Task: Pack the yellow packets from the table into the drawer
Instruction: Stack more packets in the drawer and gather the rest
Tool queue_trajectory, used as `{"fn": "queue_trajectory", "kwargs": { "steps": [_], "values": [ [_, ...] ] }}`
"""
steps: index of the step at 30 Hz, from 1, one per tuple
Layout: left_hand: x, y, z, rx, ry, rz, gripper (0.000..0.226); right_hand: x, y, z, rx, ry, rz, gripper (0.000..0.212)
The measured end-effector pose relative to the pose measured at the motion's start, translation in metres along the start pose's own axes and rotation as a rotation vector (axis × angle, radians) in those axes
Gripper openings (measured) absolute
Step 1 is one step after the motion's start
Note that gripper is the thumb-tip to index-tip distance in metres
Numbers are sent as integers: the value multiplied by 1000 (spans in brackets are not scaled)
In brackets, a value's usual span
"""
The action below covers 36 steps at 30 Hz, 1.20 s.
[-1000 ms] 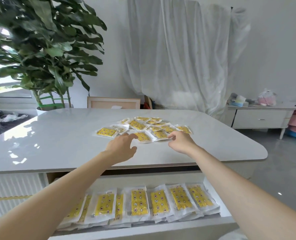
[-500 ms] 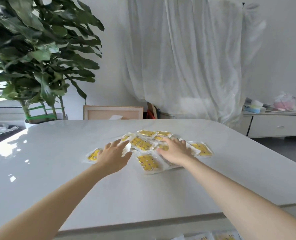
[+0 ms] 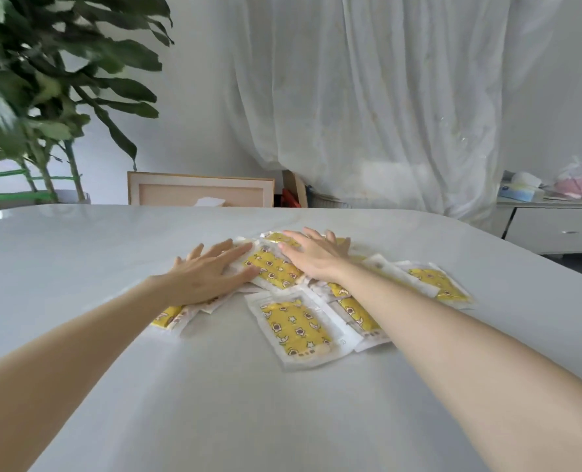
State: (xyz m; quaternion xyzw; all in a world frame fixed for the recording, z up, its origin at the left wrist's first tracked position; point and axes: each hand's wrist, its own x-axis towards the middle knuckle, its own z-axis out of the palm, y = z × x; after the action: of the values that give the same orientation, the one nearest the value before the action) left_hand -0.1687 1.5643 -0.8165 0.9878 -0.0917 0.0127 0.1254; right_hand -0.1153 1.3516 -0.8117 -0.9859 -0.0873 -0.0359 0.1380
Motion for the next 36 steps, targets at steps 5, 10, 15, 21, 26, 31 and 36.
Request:
{"fn": "queue_trajectory", "kwargs": {
  "steps": [5, 10, 15, 21, 26, 31, 36],
  "values": [
    [9, -4, 6, -44, -5, 24, 90, 9, 2, 9, -50, -142, 62, 71],
    [-4, 4, 10, -25, 16, 13, 66, -6, -2, 4, -105, -171, 62, 66],
    [-29, 11, 11, 6, 30, -1, 67, -26, -8, 2, -128, -175, 37, 65],
    [-72, 14, 10, 3, 54, -25, 71, -62, -20, 1, -152, -194, 9, 66],
    [-111, 19, 11, 12, 70, -42, 72, -98, -29, 1, -167, -197, -6, 64],
    [-144, 25, 10, 25, 65, -61, 70, -130, -35, -1, -129, -190, -33, 60],
    [-159, 28, 9, -23, 101, -68, 63, -138, -33, 2, -44, -129, -50, 53]
  ]
}}
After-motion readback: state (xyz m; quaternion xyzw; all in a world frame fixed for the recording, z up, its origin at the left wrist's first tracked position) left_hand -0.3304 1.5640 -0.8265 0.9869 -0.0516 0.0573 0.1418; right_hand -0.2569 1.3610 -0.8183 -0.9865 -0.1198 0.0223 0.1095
